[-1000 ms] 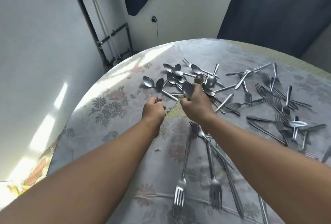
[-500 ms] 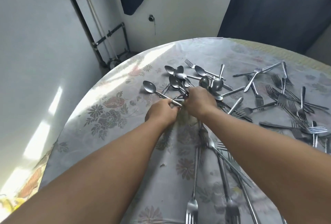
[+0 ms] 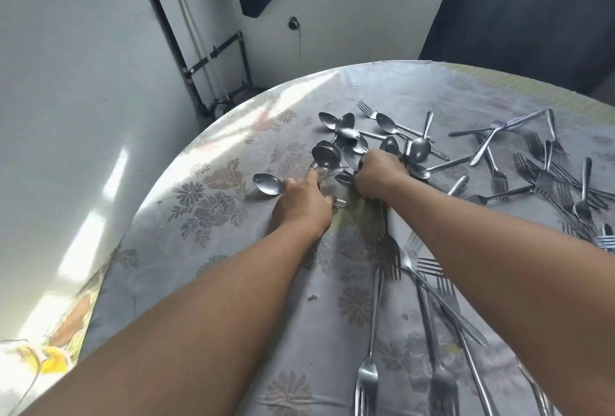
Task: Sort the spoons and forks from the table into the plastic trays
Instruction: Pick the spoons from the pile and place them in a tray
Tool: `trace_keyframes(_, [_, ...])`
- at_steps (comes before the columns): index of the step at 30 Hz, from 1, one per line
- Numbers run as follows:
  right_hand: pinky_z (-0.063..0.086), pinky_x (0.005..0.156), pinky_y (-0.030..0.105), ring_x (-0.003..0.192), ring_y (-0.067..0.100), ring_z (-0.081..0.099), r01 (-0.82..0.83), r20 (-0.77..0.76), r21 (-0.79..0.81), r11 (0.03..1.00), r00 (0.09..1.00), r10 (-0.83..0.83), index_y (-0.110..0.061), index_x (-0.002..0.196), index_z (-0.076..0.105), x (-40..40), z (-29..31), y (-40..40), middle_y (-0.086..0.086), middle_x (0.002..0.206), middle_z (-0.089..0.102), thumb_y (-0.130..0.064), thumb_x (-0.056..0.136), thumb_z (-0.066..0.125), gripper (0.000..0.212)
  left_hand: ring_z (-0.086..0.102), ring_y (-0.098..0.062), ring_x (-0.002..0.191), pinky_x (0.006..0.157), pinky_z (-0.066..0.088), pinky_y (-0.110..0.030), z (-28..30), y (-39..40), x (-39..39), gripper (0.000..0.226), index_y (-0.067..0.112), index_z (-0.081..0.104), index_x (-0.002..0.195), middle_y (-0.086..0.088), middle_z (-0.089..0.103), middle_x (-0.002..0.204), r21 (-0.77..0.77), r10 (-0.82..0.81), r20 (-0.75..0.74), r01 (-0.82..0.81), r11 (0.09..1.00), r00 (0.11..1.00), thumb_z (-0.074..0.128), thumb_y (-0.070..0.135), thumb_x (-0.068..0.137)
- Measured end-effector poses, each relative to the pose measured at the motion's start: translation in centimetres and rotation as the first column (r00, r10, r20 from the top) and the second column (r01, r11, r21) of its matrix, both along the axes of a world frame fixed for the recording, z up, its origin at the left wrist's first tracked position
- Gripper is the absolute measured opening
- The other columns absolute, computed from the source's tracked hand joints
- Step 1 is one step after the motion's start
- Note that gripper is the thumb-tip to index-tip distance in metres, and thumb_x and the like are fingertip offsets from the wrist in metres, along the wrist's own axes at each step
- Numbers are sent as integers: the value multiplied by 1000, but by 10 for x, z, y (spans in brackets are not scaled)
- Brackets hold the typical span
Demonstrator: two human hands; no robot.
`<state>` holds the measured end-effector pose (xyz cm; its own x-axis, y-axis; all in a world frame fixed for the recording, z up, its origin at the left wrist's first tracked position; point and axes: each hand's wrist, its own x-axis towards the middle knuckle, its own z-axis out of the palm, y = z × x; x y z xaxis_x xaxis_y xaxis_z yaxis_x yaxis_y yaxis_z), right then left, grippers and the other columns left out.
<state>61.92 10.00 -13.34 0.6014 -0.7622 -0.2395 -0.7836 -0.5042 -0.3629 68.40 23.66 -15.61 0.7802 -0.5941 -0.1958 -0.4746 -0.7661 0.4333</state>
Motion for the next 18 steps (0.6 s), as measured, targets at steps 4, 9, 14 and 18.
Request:
trace_keyframes(4, [54,70,34,80,25,63,-16,22,63,998,1000,15,-8,92,69,-3,1,3,9,91,65,-10,84,58,13,56,-31,88,81,54,-38,-2,9,1,36,33,52,130,-12,50,123,-13,56,1,-56,998,998,59,45,97])
trace_keyframes(9, [44,62,32,78,19,58,11,113,20,1000,994,-13,-18,97,60,-9,2,12,2,90,61,-14,85,54,14,60,-31,90,77,52,-37,1,18,1,37,32,54,127,-13,51,121,12,27,-18,-27,1000,999,56,51,96])
trace_keyframes(14, [43,61,36,82,29,59,-47,164,-168,985,984,75,-19,120,53,-5,8,22,3,92,64,-13,89,49,31,58,-35,91,76,49,-39,-2,23,-1,27,22,51,121,-16,55,119,8,59,-3,-59,998,998,55,38,99])
trace_keyframes(18, [35,61,36,77,30,54,-66,180,-272,960,977,118,-17,130,49,-1,4,28,3,88,57,-22,101,47,30,66,-36,103,80,54,-40,4,17,-2,45,6,36,133,-19,64,120,-90,242,-81,-249,964,967,63,13,96])
